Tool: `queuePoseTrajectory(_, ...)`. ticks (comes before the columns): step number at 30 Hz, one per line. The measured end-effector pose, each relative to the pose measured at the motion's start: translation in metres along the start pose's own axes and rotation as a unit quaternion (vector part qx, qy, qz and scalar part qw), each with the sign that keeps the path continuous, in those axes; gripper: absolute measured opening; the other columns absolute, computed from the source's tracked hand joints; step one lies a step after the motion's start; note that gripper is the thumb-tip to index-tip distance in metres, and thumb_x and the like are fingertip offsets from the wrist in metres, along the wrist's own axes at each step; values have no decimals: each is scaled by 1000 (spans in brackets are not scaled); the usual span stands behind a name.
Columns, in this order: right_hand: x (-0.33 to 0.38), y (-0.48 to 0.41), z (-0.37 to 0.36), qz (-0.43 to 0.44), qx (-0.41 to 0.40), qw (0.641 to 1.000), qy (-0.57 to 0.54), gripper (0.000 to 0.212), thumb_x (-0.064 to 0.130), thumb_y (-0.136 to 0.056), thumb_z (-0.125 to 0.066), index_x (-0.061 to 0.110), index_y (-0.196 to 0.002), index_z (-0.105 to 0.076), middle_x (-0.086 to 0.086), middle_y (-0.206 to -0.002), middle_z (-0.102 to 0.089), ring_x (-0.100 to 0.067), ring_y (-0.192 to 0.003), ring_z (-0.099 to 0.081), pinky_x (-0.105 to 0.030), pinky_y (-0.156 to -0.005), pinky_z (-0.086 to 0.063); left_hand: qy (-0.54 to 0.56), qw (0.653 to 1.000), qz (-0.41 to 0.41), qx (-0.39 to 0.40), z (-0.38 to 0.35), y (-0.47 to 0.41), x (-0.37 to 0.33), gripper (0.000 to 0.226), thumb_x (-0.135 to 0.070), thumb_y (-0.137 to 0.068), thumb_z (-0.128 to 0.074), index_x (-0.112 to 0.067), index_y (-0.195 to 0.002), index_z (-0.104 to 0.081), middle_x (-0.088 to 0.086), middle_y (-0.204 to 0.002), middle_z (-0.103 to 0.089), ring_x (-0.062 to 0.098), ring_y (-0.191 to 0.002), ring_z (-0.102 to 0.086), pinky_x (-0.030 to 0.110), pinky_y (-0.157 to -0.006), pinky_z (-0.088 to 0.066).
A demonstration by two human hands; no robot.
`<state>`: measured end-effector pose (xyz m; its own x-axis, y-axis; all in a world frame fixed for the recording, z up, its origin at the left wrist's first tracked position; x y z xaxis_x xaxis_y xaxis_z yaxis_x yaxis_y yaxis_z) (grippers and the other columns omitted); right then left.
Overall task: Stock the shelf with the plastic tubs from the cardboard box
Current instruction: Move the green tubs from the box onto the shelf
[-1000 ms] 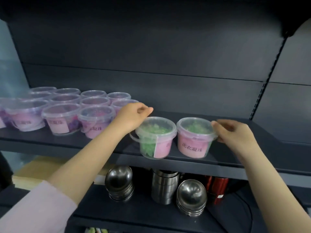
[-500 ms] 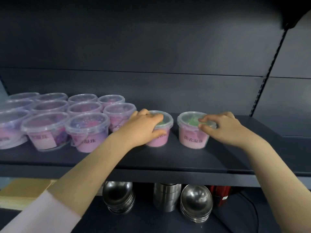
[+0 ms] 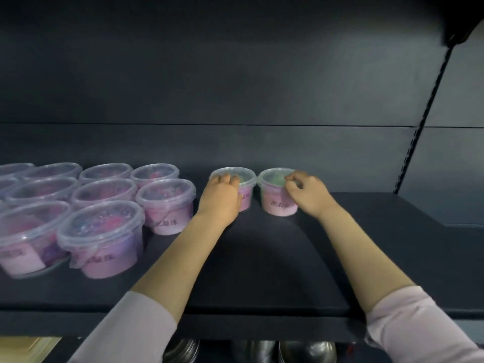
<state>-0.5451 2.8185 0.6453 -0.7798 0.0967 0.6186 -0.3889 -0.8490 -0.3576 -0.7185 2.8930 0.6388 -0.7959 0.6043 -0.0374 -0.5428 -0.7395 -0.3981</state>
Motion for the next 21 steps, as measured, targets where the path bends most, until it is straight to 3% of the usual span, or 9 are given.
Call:
queuePoseTrajectory(3, -11, -6, -7, 10, -28, 998, -61, 36, 15, -93, -50, 13, -127, -62, -8, -146, -41, -18, -133, -39, -11, -100, -22, 56, 997, 12, -50, -2, 0, 7, 48, -10, -89, -49, -7, -135, -36, 14, -140, -40, 29, -131, -33, 36, -106, -32)
queuePoseTrajectory(5, -20, -14, -10, 5, -32, 997, -70, 37, 21, -94, -52, 20, -130, -59, -7, -151, -28, -17, -136, -35, -13, -103, -21, 73, 995, -1, -67, -4, -4, 8, 51, 2, -82, -51, -8, -130, -38, 14, -140, -38, 29, -133, -30, 38, -104, -36)
queuePoseTrajectory(8, -22, -17, -16, 36, -47, 996, -66, 39, 27, -93, -57, 21, -131, -55, -5, -146, -32, -19, -130, -41, -26, -108, -32, 30, 995, -13, -91, -9, -7, 7, 57, 6, -80, -52, -7, -133, -37, 12, -146, -31, 30, -139, -20, 38, -113, -27)
queuePoseTrajectory(10, -19, -19, -19, 57, -62, 993, -82, 34, 25, -92, -59, 19, -125, -55, -4, -142, -36, -15, -131, -38, -25, -104, -34, 11, 994, -8, -109, -10, -8, 10, 59, 6, -79, -53, -6, -134, -37, 10, -145, -32, 29, -137, -22, 36, -113, -24)
queuePoseTrajectory(16, -24, -31, -32, 69, -33, 991, -107, 27, 20, -99, -48, 17, -124, -55, -3, -149, -38, -9, -146, -14, -18, -110, -15, 49, 991, 21, -126, -6, -9, 24, 30, 0, -86, -53, -5, -115, -45, 13, -125, -44, 28, -116, -40, 33, -91, -40)
queuePoseTrajectory(19, -25, -30, -42, 60, 8, 989, -136, 32, 25, -101, -42, 21, -131, -51, -3, -157, -21, -6, -147, -5, -18, -110, -13, 69, 990, 30, -121, -7, -8, 27, 36, 10, -82, -50, -4, -114, -43, 14, -125, -43, 28, -116, -41, 33, -89, -41)
queuePoseTrajectory(21, -29, -28, -45, 34, 6, 991, -129, 36, 30, -101, -42, 27, -136, -48, -5, -159, -7, -16, -147, -12, -21, -111, -15, 74, 989, 28, -121, -7, -7, 26, 41, 14, -78, -49, -3, -115, -43, 15, -127, -44, 28, -119, -40, 34, -93, -41)
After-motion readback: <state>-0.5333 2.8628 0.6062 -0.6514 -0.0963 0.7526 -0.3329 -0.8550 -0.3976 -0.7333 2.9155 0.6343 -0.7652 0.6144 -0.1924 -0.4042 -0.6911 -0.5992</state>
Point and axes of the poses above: each hand's wrist, its own y-axis away from the middle knuckle, its own z-axis out of the back of the hand, x = y × z, the point moved 9 cm from there along -y, towards the middle knuckle
